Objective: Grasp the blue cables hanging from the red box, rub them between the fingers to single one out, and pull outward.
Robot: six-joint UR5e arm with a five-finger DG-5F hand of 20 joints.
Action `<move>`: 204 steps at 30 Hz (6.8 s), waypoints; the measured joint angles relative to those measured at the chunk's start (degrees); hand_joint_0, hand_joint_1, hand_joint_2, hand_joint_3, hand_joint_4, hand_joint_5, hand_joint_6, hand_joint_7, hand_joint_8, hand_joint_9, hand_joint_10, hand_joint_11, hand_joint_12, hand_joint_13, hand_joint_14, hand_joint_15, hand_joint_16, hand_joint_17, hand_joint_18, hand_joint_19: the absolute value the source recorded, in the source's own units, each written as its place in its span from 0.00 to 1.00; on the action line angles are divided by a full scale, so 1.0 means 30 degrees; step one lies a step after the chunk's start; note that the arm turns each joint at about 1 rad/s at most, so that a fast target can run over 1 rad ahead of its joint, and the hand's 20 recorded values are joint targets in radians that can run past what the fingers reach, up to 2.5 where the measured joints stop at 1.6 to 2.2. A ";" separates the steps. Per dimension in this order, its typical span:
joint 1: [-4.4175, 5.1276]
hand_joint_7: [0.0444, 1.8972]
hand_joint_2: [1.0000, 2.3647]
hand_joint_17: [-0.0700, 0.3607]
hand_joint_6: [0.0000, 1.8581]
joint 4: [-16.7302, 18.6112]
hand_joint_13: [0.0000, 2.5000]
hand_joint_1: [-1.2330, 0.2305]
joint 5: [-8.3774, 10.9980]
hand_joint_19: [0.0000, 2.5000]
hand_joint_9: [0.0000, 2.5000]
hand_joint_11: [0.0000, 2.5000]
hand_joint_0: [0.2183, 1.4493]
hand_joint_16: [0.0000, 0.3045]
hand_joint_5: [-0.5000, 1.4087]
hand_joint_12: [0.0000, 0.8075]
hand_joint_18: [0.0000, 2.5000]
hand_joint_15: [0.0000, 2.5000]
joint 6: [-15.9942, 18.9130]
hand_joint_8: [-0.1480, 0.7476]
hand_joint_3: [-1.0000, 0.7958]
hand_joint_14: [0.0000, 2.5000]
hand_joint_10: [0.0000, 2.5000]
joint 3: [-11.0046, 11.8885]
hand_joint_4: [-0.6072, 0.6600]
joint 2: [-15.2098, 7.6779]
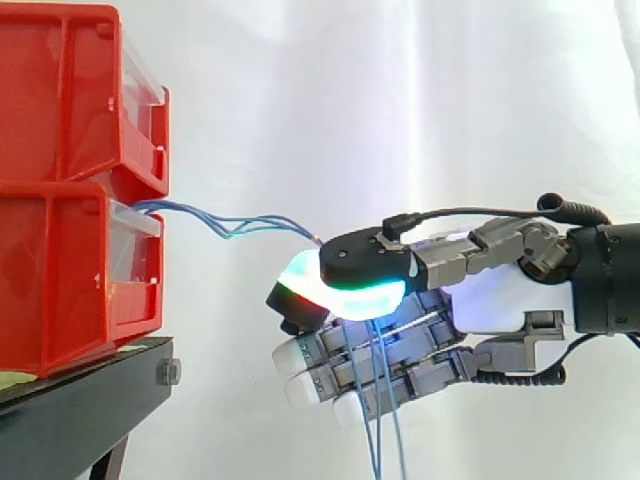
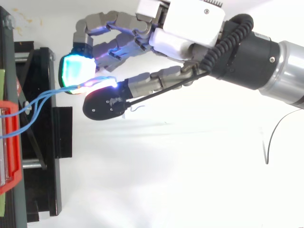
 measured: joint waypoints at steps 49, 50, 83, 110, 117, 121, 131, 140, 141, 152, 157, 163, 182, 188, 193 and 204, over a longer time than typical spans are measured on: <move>0.0101 0.57 0.01 0.40 0.27 -0.0711 0.31 0.40 -0.0005 0.21 0.36 0.14 0.36 0.15 0.21 0.41 0.26 0.13 0.0333 0.45 0.42 0.01 0.00 -0.0002 0.74 -0.0001; 0.0105 0.57 0.01 0.40 0.27 -0.0709 0.31 0.40 -0.0004 0.21 0.36 0.14 0.36 0.15 0.21 0.41 0.26 0.13 0.0333 0.45 0.42 0.00 0.00 -0.0002 0.74 -0.0003; 0.0159 0.60 0.01 0.37 0.27 -0.0959 0.25 0.25 0.0023 0.18 0.28 0.13 0.45 0.13 0.19 0.40 0.22 0.12 0.0529 0.41 0.52 0.00 0.00 0.0000 0.66 0.0000; 0.0344 0.61 0.01 0.39 0.27 -0.1137 0.29 0.34 0.0024 0.20 0.34 0.15 0.32 0.14 0.20 0.42 0.24 0.13 0.0772 0.45 0.39 0.00 0.00 0.0026 0.70 0.0001; 0.0361 0.61 0.01 0.39 0.27 -0.1134 0.29 0.36 0.0025 0.20 0.35 0.16 0.31 0.14 0.20 0.42 0.24 0.13 0.0798 0.45 0.37 0.00 0.00 0.0026 0.70 0.0000; 0.0379 0.61 0.00 0.40 0.27 -0.1155 0.30 0.39 0.0051 0.20 0.37 0.16 0.28 0.15 0.21 0.43 0.25 0.14 0.0797 0.46 0.30 0.00 0.00 0.0027 0.70 0.0001; 0.0400 0.61 0.00 0.42 0.27 -0.1755 0.31 0.42 0.0089 0.20 0.38 0.16 0.22 0.16 0.21 0.45 0.27 0.14 0.0834 0.47 0.28 0.00 0.00 0.0024 0.73 0.0000; 0.0373 0.61 0.00 0.41 0.27 -0.2241 0.31 0.51 0.0083 0.20 0.38 0.17 0.23 0.16 0.21 0.45 0.27 0.14 0.0963 0.47 0.28 0.00 0.00 0.0023 0.73 0.0001; 0.0371 0.61 0.00 0.41 0.27 -0.2245 0.31 0.53 0.0083 0.20 0.38 0.17 0.24 0.16 0.21 0.44 0.27 0.14 0.0968 0.47 0.28 0.00 0.00 0.0023 0.73 0.0003; 0.0363 0.61 0.01 0.40 0.27 -0.2244 0.31 0.48 0.0081 0.21 0.37 0.16 0.30 0.15 0.21 0.43 0.25 0.14 0.0978 0.46 0.35 0.01 0.00 0.0029 0.70 0.0001; 0.0364 0.61 0.01 0.40 0.27 -0.2250 0.31 0.43 0.0087 0.21 0.37 0.17 0.33 0.15 0.21 0.43 0.26 0.14 0.0999 0.46 0.41 0.00 0.00 0.0204 0.72 0.0001; 0.0365 0.60 0.01 0.41 0.27 -0.2298 0.31 0.40 0.0103 0.21 0.37 0.17 0.34 0.16 0.21 0.44 0.27 0.14 0.0966 0.46 0.45 0.00 0.00 0.0635 0.73 0.0002; 0.0390 0.58 0.35 0.47 0.27 -0.2470 0.31 0.34 0.0094 0.18 0.36 0.15 0.26 0.19 0.21 0.50 0.29 0.13 0.0956 0.50 0.53 0.00 0.00 0.0873 0.77 0.0018; 0.0394 0.58 0.45 0.49 0.27 -0.2489 0.30 0.34 0.0102 0.18 0.35 0.15 0.21 0.21 0.20 0.52 0.28 0.13 0.0939 0.52 0.51 0.00 0.00 0.0927 0.78 0.0010; 0.0394 0.57 0.48 0.49 0.27 -0.2496 0.30 0.34 0.0111 0.18 0.34 0.15 0.20 0.21 0.20 0.52 0.28 0.13 0.0934 0.52 0.50 0.00 0.00 0.0931 0.78 0.0008; 0.0394 0.57 0.19 0.48 0.27 -0.2643 0.29 0.26 0.0089 0.18 0.32 0.15 0.26 0.20 0.20 0.51 0.26 0.13 0.0948 0.50 0.49 0.00 0.00 0.0935 0.76 0.0007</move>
